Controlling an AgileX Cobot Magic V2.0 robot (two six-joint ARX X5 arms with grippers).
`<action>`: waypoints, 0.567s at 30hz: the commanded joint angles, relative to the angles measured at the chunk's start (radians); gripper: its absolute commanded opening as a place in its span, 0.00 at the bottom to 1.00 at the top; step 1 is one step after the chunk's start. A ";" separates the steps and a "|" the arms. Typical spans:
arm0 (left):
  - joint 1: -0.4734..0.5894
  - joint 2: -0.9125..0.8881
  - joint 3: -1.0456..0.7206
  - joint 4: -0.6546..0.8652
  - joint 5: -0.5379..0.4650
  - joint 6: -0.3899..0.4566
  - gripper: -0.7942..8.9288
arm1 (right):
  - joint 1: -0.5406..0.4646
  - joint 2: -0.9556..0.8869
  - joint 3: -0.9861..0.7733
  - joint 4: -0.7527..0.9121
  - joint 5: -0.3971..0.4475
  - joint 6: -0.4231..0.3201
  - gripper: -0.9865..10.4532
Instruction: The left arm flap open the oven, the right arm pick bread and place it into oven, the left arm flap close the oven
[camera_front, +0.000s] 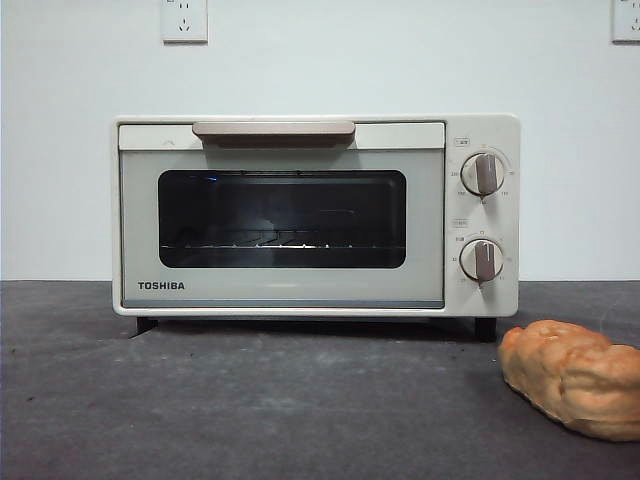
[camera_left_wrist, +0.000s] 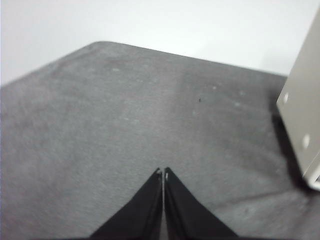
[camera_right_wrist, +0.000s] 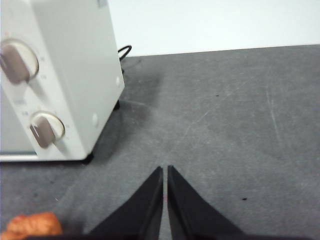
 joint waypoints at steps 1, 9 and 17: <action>0.002 -0.002 -0.015 -0.005 0.003 -0.155 0.09 | -0.001 -0.003 -0.005 0.012 0.000 0.093 0.09; 0.002 -0.002 0.007 -0.010 0.144 -0.259 0.09 | -0.002 -0.003 0.000 0.044 -0.036 0.190 0.09; 0.002 0.052 0.153 -0.078 0.212 -0.310 0.09 | -0.001 0.009 0.118 0.031 -0.034 0.247 0.09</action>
